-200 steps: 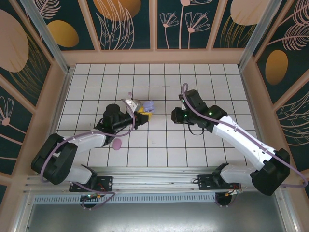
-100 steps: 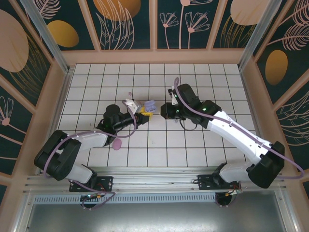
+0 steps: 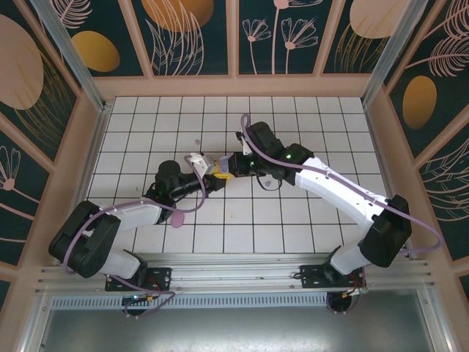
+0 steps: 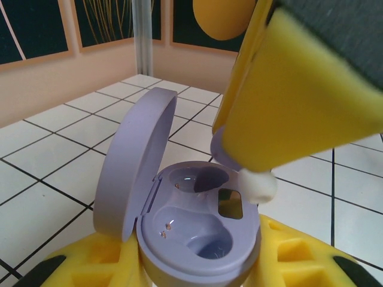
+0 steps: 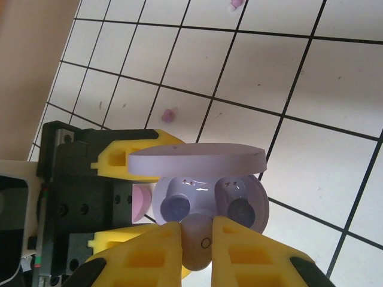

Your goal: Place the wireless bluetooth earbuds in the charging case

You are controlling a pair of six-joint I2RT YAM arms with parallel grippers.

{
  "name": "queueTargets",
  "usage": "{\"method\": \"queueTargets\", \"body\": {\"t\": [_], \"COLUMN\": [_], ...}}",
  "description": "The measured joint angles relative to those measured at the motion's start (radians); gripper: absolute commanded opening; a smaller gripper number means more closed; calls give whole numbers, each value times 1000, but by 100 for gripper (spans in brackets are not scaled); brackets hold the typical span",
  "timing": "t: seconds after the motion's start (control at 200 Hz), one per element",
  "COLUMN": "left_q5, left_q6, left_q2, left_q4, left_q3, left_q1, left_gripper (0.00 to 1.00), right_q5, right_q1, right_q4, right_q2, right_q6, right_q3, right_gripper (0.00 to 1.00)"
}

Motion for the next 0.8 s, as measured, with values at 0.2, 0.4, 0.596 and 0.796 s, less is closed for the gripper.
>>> {"method": "queueTargets", "body": {"t": [0.2,0.4,0.596,0.796], "left_q5": [0,6,19,18], "left_q6": [0,0,0,0], "left_q2": [-10,-10,-10,-10], "left_q4": [-9,-26,-33,-40], "left_q3": [0,0,0,0], "left_q1": [0,0,0,0], "left_gripper": [0,0,0,0], "right_q5": [12,33,64,89], "right_q1": [16,31,39,49], "right_q4": [5,12,10,-3], "right_q2": [19,39,75,90], "right_q6": [0,-17,-44,-70], "right_q3": [6,16,43,59], "right_gripper": [14,14,15,17]}}
